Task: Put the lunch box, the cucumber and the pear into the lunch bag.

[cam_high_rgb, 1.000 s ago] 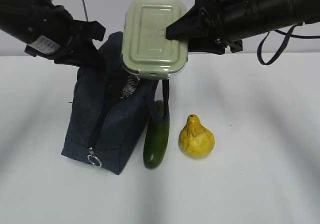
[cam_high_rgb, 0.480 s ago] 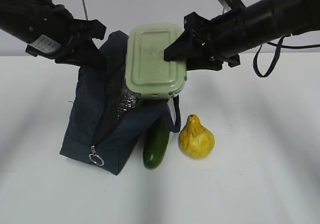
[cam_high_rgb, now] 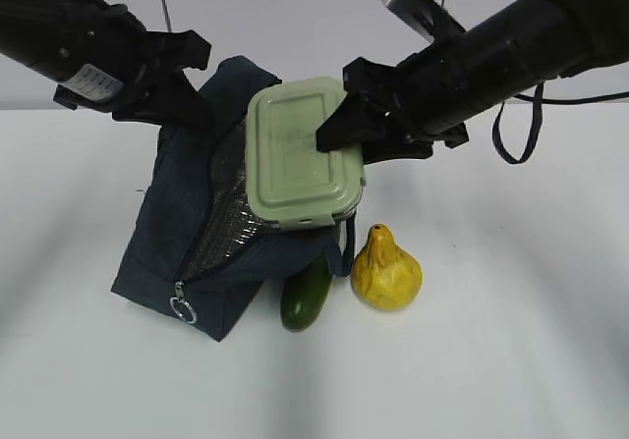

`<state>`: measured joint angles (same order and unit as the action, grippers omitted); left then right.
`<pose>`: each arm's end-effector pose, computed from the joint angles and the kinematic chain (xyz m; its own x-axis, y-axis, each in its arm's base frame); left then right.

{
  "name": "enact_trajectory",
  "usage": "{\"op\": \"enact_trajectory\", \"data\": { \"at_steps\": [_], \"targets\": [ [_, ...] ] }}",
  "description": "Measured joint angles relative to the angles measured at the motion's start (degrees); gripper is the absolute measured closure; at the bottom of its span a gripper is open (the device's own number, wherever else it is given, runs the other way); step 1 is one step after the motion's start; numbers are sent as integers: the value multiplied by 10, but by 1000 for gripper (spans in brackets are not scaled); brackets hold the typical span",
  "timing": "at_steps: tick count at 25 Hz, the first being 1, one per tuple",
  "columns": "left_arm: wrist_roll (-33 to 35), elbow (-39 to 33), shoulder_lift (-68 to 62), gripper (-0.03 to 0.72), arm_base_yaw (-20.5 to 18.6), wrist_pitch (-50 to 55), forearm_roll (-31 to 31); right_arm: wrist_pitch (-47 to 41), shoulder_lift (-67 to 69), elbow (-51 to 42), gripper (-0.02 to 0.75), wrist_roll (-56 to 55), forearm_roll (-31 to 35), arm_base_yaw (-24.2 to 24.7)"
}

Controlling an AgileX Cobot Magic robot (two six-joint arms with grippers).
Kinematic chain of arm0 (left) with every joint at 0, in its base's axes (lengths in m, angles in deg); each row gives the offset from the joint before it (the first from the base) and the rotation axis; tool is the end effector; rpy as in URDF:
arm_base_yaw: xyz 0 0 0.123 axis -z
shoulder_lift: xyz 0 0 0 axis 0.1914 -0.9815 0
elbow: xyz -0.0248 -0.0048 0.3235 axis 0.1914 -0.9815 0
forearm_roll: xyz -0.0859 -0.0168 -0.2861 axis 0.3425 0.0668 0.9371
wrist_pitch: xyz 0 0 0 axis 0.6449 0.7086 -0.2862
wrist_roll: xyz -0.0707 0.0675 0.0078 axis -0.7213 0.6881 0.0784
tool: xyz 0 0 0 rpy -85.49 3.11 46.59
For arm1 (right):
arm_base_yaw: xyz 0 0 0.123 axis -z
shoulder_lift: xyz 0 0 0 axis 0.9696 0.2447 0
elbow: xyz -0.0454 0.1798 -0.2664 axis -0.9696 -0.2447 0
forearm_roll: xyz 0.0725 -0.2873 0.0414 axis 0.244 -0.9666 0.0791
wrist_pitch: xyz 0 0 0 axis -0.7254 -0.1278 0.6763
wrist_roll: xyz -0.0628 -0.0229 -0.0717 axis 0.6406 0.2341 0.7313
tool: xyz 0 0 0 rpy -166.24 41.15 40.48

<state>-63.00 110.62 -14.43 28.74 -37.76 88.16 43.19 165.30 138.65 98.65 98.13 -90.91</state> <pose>0.3724 -0.1586 0.3131 -0.8540 0.0827 -0.5136 0.3348 0.8430 -0.4210 0.4126 0.1714 0.2691 -0.8789 -0.0370 -0.4757 -0.3566 0.7133 0.6033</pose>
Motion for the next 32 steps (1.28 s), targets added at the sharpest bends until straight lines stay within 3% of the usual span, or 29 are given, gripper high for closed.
{"op": "enact_trajectory", "data": {
  "at_steps": [9,24,32],
  "targets": [
    [0,0,0,687,1,-2,6,19,6,0,357,-68,-54,-10],
    [0,0,0,687,1,-3,6,68,22,2,357,-75,-50,-45],
    [0,0,0,687,1,-2,5,65,56,49,357,-97,-50,-60]
  ]
}}
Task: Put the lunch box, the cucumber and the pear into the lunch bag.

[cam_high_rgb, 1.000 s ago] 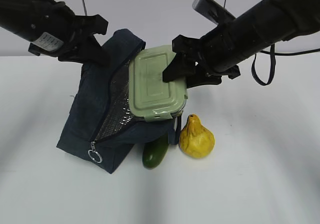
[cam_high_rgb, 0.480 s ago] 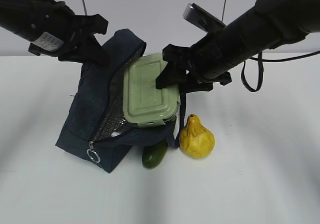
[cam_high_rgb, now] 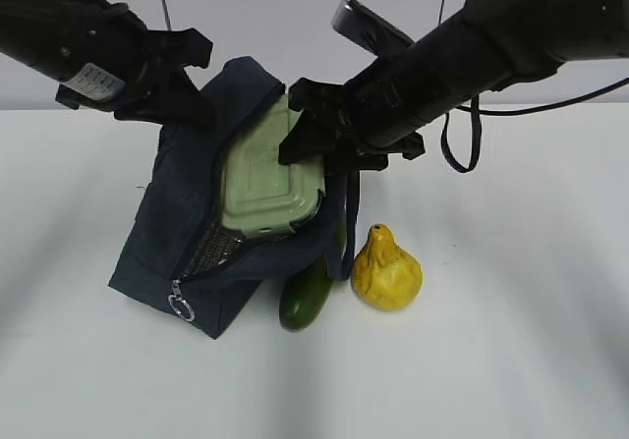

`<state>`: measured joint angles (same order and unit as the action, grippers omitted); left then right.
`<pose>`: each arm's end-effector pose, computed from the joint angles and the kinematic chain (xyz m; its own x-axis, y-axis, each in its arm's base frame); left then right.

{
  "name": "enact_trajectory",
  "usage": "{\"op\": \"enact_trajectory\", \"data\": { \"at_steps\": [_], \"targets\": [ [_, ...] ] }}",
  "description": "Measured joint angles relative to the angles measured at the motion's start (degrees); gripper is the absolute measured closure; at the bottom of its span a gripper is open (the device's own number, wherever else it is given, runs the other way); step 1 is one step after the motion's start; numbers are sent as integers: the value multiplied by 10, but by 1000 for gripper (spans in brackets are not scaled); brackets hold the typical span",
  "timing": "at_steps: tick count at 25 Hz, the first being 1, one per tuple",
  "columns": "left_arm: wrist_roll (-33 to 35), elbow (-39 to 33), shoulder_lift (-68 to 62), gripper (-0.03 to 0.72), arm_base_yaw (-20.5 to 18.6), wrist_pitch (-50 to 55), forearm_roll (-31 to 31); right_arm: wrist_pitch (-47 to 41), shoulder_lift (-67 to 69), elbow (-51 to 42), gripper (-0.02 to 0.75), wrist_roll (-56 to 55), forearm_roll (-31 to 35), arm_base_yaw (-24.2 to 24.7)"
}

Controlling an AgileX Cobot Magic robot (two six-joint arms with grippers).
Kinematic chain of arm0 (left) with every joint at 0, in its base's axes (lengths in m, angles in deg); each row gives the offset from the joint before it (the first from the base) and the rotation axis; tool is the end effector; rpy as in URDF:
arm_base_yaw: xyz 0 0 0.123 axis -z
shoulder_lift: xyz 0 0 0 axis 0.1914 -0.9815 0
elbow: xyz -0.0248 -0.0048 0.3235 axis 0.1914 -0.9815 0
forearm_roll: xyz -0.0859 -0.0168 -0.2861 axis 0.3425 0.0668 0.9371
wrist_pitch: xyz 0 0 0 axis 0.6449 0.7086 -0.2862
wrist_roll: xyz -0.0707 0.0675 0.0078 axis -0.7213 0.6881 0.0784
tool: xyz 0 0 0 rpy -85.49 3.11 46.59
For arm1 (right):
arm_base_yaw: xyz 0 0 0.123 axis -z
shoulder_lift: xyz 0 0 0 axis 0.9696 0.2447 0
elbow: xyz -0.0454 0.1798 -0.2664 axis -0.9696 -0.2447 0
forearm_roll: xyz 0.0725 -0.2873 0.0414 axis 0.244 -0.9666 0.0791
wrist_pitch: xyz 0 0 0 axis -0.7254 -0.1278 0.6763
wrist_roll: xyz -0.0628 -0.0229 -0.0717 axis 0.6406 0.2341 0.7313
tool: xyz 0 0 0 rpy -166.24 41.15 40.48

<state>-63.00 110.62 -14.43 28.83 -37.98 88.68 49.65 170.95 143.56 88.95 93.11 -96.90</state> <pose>0.3724 -0.1596 0.3135 -0.8540 0.0758 -0.5147 0.3327 0.8402 -0.4283 0.4282 0.2166 0.2496 -0.8924 -0.0041 -0.4512 -0.2992 0.7539 0.5849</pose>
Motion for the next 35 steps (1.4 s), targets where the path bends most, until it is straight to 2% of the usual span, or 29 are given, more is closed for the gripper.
{"op": "enact_trajectory", "data": {
  "at_steps": [8,21,27,35],
  "targets": [
    [0,0,0,687,0,-1,0,-3,34,28,357,-6,0,-20],
    [0,0,0,687,0,-1,5,5,70,35,357,12,14,-23],
    [0,0,0,687,0,-1,7,21,73,53,357,39,18,-43],
    [0,0,0,687,0,0,7,41,80,63,357,49,-7,-74]
  ]
}}
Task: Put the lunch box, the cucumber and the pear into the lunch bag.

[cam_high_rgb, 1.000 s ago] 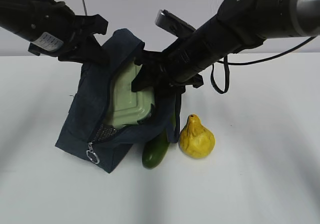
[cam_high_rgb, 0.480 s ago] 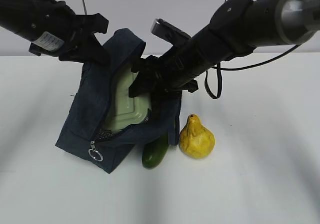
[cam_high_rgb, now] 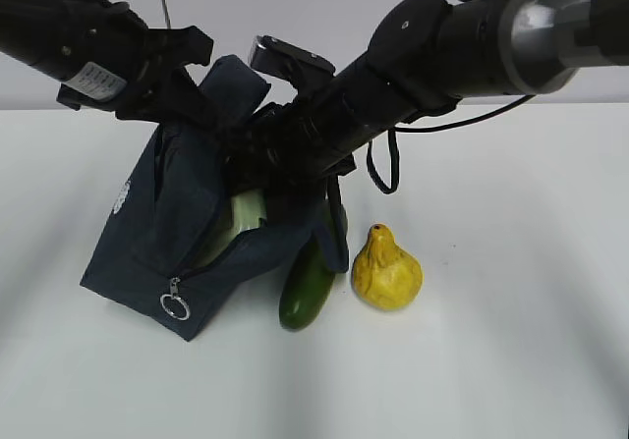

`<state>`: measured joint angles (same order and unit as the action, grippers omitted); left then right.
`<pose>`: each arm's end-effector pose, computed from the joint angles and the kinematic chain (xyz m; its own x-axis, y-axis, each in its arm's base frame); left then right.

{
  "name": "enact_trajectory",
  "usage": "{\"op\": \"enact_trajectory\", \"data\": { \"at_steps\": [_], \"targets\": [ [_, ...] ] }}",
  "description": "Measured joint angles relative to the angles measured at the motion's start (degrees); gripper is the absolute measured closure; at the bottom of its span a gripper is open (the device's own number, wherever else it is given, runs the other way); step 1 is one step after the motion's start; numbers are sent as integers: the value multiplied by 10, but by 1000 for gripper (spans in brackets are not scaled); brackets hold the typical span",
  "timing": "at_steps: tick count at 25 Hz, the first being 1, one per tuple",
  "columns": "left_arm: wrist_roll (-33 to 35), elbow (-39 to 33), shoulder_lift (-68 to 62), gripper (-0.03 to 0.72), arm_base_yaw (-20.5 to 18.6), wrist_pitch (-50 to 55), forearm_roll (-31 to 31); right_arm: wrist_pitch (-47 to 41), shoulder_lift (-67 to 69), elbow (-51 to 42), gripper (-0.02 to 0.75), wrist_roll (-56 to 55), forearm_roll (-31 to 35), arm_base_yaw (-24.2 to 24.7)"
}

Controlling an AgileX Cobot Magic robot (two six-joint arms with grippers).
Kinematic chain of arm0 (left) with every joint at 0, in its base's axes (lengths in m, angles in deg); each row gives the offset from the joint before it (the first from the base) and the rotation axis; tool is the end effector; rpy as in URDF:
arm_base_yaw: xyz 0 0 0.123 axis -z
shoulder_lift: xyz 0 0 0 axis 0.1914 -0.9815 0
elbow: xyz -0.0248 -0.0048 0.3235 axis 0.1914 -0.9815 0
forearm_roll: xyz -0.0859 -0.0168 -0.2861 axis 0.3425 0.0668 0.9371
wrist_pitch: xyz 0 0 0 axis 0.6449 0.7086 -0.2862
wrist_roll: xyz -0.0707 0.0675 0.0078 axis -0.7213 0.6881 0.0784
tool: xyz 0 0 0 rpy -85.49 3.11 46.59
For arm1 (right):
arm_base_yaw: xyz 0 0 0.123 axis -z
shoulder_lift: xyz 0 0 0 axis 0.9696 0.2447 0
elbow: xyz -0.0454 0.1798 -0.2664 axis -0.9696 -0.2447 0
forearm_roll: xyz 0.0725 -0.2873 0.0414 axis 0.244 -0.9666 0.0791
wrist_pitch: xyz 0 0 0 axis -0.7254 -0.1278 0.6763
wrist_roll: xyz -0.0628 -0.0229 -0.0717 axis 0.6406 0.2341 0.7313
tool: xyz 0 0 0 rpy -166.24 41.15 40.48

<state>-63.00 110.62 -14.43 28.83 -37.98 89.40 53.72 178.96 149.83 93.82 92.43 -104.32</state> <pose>0.3723 -0.1604 0.3140 -0.8561 0.0672 -0.5124 0.3285 0.8362 -0.4392 0.4334 0.2847 0.2179 -0.8404 -0.1520 -0.5202 -0.4510 0.7284 0.5158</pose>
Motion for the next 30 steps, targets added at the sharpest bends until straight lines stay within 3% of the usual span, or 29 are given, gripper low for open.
{"op": "enact_trajectory", "data": {
  "at_steps": [10,17,21,24,30],
  "targets": [
    [0,0,0,687,0,2,2,-1,16,3,352,-2,-14,0],
    [1,0,0,687,0,6,1,-1,14,5,239,-2,-44,0],
    [1,0,0,687,0,7,-2,-2,-1,5,218,-15,-79,0],
    [1,0,0,687,0,7,-7,-15,-22,5,214,-47,-127,6],
    [1,0,0,687,0,8,-11,-47,-60,5,214,-150,-298,8]
  ]
}}
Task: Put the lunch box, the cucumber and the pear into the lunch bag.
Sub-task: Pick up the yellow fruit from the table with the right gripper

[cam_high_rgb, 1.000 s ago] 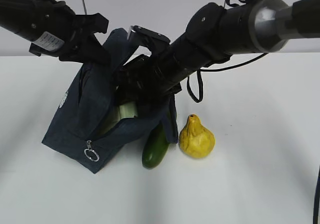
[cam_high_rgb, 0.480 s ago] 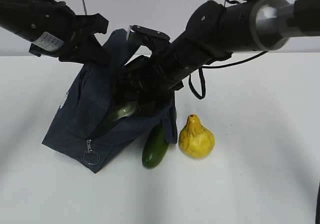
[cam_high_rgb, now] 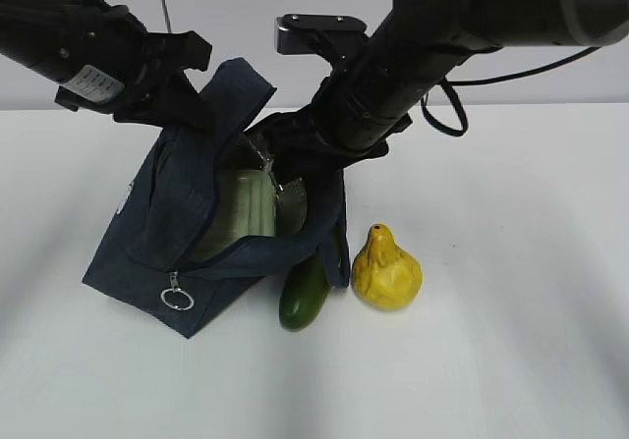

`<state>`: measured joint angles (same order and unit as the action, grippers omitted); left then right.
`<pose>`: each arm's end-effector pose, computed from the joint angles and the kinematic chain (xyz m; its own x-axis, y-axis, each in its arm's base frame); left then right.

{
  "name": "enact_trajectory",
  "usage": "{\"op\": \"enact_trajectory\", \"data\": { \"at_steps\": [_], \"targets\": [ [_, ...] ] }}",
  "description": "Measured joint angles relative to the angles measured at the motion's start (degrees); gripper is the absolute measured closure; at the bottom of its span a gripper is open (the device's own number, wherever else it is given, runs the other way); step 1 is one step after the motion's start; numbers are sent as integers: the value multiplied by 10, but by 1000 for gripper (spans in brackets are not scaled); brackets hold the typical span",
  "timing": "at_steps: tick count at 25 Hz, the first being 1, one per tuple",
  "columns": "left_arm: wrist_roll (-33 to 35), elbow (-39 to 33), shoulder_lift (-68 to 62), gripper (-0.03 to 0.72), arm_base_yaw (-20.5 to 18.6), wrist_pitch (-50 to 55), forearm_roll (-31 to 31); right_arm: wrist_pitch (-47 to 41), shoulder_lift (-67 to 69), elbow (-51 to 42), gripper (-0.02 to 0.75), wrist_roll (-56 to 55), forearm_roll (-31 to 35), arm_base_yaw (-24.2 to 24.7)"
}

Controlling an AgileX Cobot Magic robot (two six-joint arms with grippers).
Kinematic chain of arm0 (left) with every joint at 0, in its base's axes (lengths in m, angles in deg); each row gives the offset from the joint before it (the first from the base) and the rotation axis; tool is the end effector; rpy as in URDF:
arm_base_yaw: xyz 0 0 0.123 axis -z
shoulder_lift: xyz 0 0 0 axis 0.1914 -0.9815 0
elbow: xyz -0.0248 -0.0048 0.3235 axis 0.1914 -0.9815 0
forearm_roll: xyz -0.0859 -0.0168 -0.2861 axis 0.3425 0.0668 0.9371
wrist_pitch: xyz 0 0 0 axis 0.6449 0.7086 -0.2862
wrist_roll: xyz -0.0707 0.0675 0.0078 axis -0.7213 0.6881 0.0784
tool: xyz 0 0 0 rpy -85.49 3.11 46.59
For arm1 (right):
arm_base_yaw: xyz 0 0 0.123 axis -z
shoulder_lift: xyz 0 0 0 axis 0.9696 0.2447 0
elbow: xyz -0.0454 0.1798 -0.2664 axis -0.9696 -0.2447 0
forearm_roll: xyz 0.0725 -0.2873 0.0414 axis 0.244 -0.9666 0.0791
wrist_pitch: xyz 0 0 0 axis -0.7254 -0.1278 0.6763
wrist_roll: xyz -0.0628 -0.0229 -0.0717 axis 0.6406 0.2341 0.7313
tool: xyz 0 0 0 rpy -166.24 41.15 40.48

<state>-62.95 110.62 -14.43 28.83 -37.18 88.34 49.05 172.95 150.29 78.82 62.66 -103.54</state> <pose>0.3712 -0.1595 0.3128 -0.8580 0.0879 -0.5060 0.3367 0.8402 -0.4251 0.4267 0.2484 0.2543 -0.7770 -0.3308 -0.5355 -0.5075 0.8325 0.2221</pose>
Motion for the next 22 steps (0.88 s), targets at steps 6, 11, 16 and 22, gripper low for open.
{"op": "enact_trajectory", "data": {
  "at_steps": [6,11,16,22],
  "targets": [
    [0,0,0,687,0,1,-16,-68,-31,0,258,-63,-138,0],
    [0,0,0,687,0,6,-26,-141,-53,0,288,-82,-202,0],
    [0,0,0,687,0,14,-34,-194,-62,0,322,-90,-223,0],
    [1,0,0,687,0,27,-76,-208,-65,-5,407,-91,-225,0]
  ]
}}
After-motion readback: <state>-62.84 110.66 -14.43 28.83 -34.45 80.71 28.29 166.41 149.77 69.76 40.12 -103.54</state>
